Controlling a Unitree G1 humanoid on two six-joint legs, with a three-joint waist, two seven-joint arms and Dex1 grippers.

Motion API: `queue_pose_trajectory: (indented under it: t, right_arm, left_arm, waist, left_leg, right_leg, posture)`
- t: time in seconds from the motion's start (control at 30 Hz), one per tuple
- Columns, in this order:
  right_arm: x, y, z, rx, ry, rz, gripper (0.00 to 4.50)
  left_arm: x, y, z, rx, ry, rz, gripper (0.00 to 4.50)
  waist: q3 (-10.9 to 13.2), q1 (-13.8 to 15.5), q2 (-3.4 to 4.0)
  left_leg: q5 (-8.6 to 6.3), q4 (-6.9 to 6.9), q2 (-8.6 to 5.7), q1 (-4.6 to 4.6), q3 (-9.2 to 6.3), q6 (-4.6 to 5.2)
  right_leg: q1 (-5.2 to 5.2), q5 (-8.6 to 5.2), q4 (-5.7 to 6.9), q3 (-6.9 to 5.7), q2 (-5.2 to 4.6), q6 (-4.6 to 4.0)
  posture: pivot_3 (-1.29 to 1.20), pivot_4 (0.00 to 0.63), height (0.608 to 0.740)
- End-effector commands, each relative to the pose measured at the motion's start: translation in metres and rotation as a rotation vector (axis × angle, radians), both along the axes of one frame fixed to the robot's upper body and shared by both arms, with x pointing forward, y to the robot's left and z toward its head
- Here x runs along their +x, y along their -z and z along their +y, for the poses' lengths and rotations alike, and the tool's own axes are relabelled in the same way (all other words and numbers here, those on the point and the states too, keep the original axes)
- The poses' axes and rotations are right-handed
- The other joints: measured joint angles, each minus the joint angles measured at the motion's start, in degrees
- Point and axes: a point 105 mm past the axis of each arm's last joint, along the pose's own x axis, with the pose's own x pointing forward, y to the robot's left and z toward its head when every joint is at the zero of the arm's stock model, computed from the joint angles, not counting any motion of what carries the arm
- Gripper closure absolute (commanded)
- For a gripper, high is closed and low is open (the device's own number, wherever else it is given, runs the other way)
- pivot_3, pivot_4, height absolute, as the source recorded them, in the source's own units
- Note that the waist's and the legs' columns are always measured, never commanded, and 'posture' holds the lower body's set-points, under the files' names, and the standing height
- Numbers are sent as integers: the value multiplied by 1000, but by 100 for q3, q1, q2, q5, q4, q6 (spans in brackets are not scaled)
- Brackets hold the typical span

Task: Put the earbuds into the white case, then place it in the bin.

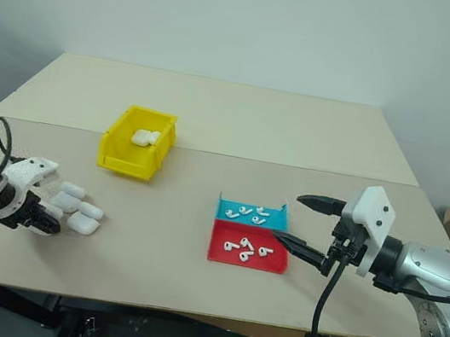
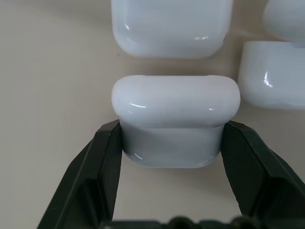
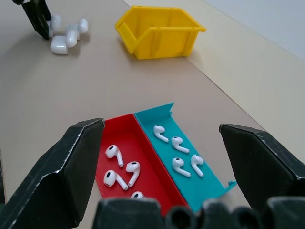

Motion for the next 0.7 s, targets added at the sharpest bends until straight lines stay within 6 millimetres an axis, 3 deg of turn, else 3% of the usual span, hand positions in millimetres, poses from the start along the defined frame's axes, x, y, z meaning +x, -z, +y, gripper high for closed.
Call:
queue_pose_trajectory:
  t: [0.03, 0.13, 0.23, 0.33, 0.43, 0.53, 0.6, 0.7]
  right_arm:
    - [-2, -11, -3, -3, 17, -52, 0]
    - [-2, -11, -5, 3, 25, -52, 0]
    - [0, -11, -3, 3, 31, -30, 0]
    - [4, -2, 6, -140, 15, 26, 0]
    - [4, 5, 17, -289, -54, 71, 0]
    - [5, 12, 26, -386, -101, 105, 0]
    - [7, 19, 32, -463, -113, 123, 379]
    - [7, 29, 42, -540, -145, 184, 1315]
  left_arm:
    - [1, -75, -9, -101, 99, -327, 1708]
    - [-9, -104, -24, -210, 240, -519, 1708]
    - [-9, -112, -37, -268, 327, -706, 1708]
    - [-5, -112, -75, -440, 513, -880, 1708]
    - [-5, -110, -116, -654, 737, -870, 1708]
    - [-3, -108, -148, -735, 919, -881, 1708]
    - [-8, -110, -170, -841, 1104, -959, 1708]
    - [-18, -103, -191, -948, 1314, -904, 1708]
  waist:
    - [0, 22, -1]
    - [-1, 42, 1]
    - [-6, 63, 10]
    - [-10, 69, 17]
    - [-13, 58, -3]
    - [-16, 54, -4]
    - [-25, 53, 11]
    - [-25, 18, 11]
  left_leg:
    - [0, 0, 0, -2, 0, 0]
    - [0, 1, -3, 1, 0, 0]
    - [0, 1, -7, 8, 3, 0]
    - [1, 6, -9, 17, 3, -1]
    - [3, 17, -6, 14, 2, -3]
    - [3, 16, -6, 12, 0, -3]
    - [2, 16, -11, 11, 2, -2]
    - [0, 15, -10, -3, 4, 2]
  right_leg:
    - [-1, 0, -1, -1, -1, 0]
    - [7, -1, -8, -5, -7, 0]
    - [13, -2, -6, -5, -13, 0]
    - [21, 0, 0, -2, -13, -1]
    - [20, 4, 1, -2, -10, -1]
    - [23, 4, -8, -3, -9, 0]
    - [27, 4, -16, 1, -12, 4]
    - [14, 5, -20, 2, -11, 5]
  posture:
    - [0, 150, 740]
    - [0, 150, 740]
    - [0, 150, 740]
    - [0, 150, 740]
    - [0, 150, 740]
    - [0, 150, 740]
    - [0, 150, 740]
    - [0, 150, 740]
